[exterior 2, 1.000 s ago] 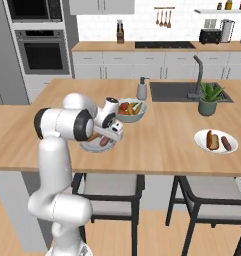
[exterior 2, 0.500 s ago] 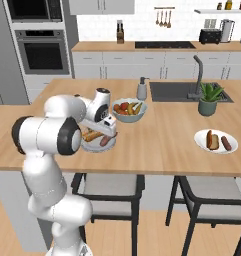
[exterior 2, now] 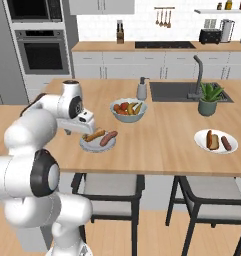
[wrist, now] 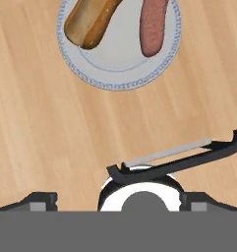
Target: Place one bun and one sausage from the bowl on each plate.
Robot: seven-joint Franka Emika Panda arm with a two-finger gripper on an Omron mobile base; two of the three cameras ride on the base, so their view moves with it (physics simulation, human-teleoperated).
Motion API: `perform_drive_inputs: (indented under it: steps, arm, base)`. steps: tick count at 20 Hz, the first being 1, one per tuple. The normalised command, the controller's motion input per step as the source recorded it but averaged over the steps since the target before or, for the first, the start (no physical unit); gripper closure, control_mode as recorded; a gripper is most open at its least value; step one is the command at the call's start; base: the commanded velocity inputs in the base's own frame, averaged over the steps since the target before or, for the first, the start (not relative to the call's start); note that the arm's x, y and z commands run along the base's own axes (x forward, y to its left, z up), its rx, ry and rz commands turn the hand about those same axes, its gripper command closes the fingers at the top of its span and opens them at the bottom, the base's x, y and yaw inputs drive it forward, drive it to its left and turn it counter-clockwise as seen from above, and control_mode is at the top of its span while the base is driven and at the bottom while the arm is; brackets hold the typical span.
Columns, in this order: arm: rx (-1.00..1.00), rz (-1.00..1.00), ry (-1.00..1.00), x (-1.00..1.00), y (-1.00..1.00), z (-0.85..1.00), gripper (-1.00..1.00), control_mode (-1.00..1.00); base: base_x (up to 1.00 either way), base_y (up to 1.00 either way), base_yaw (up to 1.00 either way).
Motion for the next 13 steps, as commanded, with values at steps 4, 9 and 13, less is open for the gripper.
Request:
perform_drive_inputs:
  steps: [4,9,13]
  arm:
    - [-0.17,0.09,0.13,-1.0,0.61,0.23,-1.0,-1.0]
    - [-0.1,0.08,0.05,-1.0,0.46,0.2,-1.0,-1.0]
    - [0.0,0.05,0.06,-1.0,0.24,0.35,-1.0,-1.0]
  base:
    - [0.0,0.0,0.0]
    - [0.0,0.0,0.0]
    - [0.0,0.0,0.0]
